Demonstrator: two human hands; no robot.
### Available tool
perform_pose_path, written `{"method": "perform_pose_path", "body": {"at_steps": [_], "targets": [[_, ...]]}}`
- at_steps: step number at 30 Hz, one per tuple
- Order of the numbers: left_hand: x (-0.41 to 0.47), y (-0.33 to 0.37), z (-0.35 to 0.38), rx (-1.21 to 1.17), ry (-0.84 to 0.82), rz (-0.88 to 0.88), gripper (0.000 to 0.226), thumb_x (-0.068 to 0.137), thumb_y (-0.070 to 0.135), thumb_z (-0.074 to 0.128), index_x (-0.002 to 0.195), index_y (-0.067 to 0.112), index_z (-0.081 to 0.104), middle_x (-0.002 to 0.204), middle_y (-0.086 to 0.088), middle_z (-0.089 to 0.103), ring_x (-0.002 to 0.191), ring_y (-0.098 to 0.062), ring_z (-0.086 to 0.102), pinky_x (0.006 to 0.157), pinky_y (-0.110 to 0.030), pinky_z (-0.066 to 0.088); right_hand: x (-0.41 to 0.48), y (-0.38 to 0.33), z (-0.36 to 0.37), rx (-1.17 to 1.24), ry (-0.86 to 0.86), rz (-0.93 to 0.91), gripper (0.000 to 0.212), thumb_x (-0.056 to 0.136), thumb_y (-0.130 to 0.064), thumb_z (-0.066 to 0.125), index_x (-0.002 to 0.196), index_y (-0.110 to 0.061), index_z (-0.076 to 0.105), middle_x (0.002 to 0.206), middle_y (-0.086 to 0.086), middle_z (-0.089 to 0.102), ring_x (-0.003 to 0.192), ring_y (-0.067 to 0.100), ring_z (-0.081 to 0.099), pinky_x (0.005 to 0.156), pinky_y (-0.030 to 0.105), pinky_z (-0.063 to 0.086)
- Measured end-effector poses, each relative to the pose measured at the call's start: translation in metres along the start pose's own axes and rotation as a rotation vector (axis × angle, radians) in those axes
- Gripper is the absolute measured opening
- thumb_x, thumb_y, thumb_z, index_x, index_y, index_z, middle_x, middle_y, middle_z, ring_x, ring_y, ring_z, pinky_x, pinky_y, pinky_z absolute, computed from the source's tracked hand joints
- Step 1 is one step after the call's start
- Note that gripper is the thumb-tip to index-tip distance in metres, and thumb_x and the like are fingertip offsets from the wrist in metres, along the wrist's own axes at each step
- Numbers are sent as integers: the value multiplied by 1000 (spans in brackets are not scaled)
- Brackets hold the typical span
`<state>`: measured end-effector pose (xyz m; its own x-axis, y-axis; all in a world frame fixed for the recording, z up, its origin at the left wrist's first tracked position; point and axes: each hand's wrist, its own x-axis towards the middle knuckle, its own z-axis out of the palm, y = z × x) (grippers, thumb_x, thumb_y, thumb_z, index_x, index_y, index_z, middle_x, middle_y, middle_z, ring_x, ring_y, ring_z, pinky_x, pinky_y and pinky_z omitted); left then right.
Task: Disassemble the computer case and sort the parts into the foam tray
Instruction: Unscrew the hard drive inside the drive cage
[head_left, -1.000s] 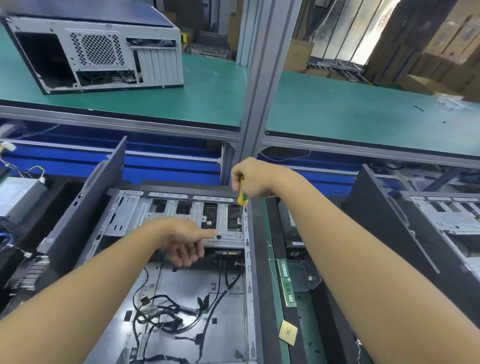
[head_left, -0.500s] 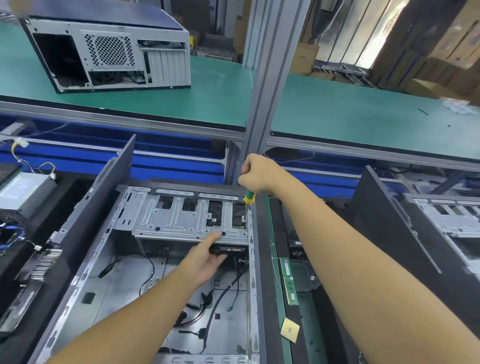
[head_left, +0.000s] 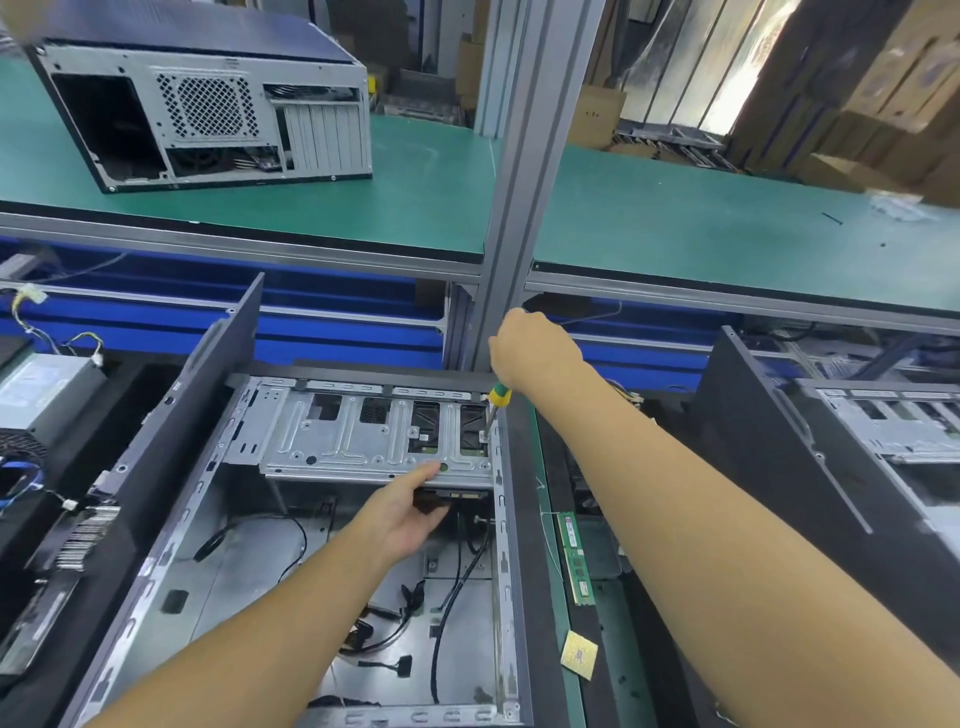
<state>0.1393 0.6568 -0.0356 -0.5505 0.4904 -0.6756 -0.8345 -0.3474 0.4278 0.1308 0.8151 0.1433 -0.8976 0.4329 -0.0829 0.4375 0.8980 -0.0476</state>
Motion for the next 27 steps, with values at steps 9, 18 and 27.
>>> {"method": "perform_pose_path", "body": {"at_steps": [9,18,27], "targets": [[2,-4,1,-115,-74,8,22,94,2,61,115,-3,62,109,-23,72,95,-29,74,73,-36,56,-12,-2,-16,253,-190,-47,37,97,-35,54,129,-16,47,132,13,42,94,31,57,64,33,41],[9,-5,1,-110,-65,42,17,93,1,61,109,-5,64,101,-21,74,84,-29,75,75,-37,57,-6,-6,-19,151,-188,-95,22,95,-9,46,116,-6,50,103,9,54,89,31,54,64,34,39],[8,-4,1,-95,-71,48,16,94,1,61,108,-6,64,104,-22,74,86,-29,75,78,-37,56,-10,-5,-6,36,36,-30,31,107,-39,35,121,-11,36,111,18,58,72,27,50,57,36,34]]}}
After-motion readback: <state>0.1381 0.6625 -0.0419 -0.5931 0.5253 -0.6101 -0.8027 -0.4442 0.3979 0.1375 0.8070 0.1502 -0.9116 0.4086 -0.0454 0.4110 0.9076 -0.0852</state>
